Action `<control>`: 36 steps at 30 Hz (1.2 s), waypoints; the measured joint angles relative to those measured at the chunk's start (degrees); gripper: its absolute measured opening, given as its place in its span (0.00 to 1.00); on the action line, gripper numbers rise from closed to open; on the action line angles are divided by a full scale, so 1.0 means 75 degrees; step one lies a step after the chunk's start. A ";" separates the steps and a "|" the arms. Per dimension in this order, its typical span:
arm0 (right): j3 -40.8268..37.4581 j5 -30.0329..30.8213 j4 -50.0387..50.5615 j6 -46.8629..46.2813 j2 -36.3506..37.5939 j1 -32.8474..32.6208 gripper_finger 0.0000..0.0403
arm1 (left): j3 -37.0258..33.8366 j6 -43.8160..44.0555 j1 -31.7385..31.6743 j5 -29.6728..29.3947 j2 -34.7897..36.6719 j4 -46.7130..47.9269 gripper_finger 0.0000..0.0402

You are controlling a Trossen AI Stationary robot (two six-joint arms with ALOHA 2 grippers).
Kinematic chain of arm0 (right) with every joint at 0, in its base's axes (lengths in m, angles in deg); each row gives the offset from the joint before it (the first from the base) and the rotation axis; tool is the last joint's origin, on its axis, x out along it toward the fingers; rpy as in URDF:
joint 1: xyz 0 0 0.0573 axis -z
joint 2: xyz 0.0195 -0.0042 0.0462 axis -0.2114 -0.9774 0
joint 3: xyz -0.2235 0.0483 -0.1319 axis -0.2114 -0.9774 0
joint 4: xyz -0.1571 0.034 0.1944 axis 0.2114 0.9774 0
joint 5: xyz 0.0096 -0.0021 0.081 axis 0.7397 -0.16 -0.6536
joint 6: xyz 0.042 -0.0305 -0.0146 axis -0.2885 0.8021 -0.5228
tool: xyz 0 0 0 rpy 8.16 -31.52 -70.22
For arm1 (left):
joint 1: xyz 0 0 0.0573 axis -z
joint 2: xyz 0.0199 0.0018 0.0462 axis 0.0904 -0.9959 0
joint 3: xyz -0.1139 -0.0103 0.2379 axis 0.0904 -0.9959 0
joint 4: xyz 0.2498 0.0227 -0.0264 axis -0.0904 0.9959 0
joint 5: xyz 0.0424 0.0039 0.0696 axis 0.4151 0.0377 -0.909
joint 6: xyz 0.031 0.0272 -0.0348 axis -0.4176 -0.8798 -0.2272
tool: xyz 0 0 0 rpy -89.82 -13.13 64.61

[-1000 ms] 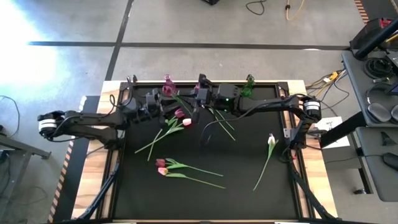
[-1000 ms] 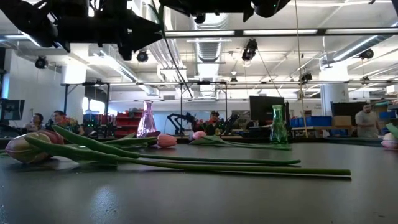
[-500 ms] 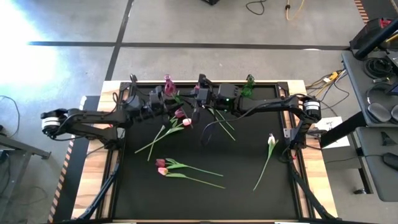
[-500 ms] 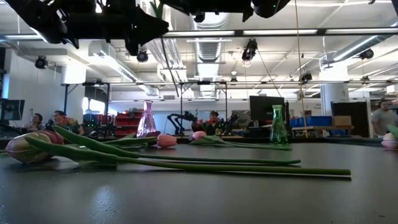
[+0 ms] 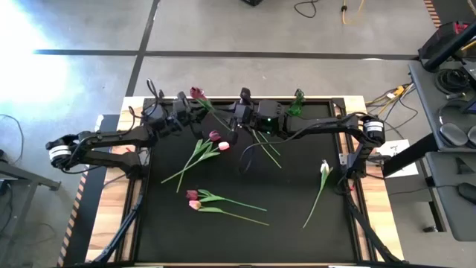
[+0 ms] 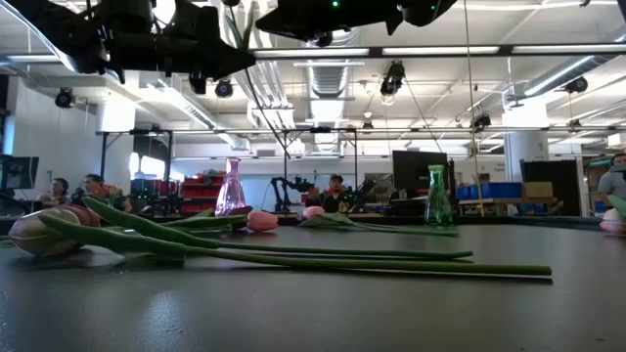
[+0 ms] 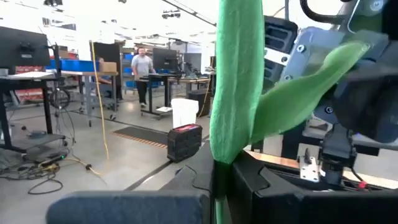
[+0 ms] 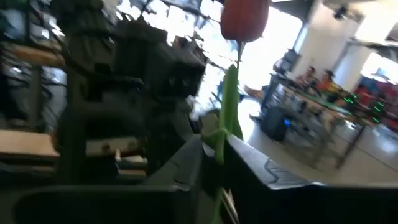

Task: Sort flowers into vase by color
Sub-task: Put the middle right red flower into the purple vase

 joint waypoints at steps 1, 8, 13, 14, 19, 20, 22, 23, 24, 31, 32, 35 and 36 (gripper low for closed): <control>0.0000 0.0130 0.0103 0.0000 0.0028 0.0000 0.22 | 0.0008 0.0000 -0.0104 0.0084 0.0000 0.0000 0.00; -0.0003 0.0938 0.1197 0.0305 0.0403 0.0000 0.43 | 0.0017 -0.0179 -0.0908 0.0375 -0.0005 0.0109 0.00; 0.0027 0.1783 0.2327 0.0537 0.0957 -0.0003 0.38 | 0.0376 -0.0225 -0.1674 0.0962 -0.0158 0.0553 0.00; 0.0029 0.1869 0.2527 0.0556 0.1094 -0.0002 0.35 | 0.0574 -0.0304 -0.1823 0.1013 -0.0201 0.0741 0.00; -0.0185 0.1925 0.3090 0.0835 0.1682 0.0067 0.08 | 0.1940 -0.1154 -0.2427 0.1175 -0.0479 0.2753 0.00; -0.0276 0.1919 0.3097 0.0848 0.1800 0.0103 0.05 | 0.2286 -0.1310 -0.2545 0.1229 -0.0533 0.3278 0.00; -0.0444 0.1925 0.3107 0.0830 0.2026 0.0205 0.04 | 0.2924 -0.1614 -0.2739 0.1440 -0.0689 0.4198 0.00; -0.0529 0.1933 0.3099 0.0828 0.2146 0.0256 0.03 | 0.3219 -0.1757 -0.2823 0.1526 -0.0783 0.4592 0.00; -0.0629 0.1936 0.3105 0.0814 0.2260 0.0317 0.03 | 0.3491 -0.1890 -0.2899 0.1591 -0.0874 0.4933 0.00; -0.1304 0.1916 0.2853 0.0686 0.2713 0.0569 0.02 | 0.4911 -0.2472 -0.3240 0.1604 -0.1307 0.6164 0.00; -0.1381 0.1917 0.2776 0.0685 0.2759 0.0571 0.02 | 0.5051 -0.2529 -0.3255 0.1599 -0.1350 0.6278 0.00; -0.1573 0.1926 0.2674 0.0639 0.2905 0.0577 0.02 | 0.5465 -0.2628 -0.3301 0.1609 -0.1405 0.6604 0.00; -0.1635 0.1919 0.2631 0.0618 0.2955 0.0574 0.02 | 0.5579 -0.2657 -0.3320 0.1609 -0.1414 0.6720 0.00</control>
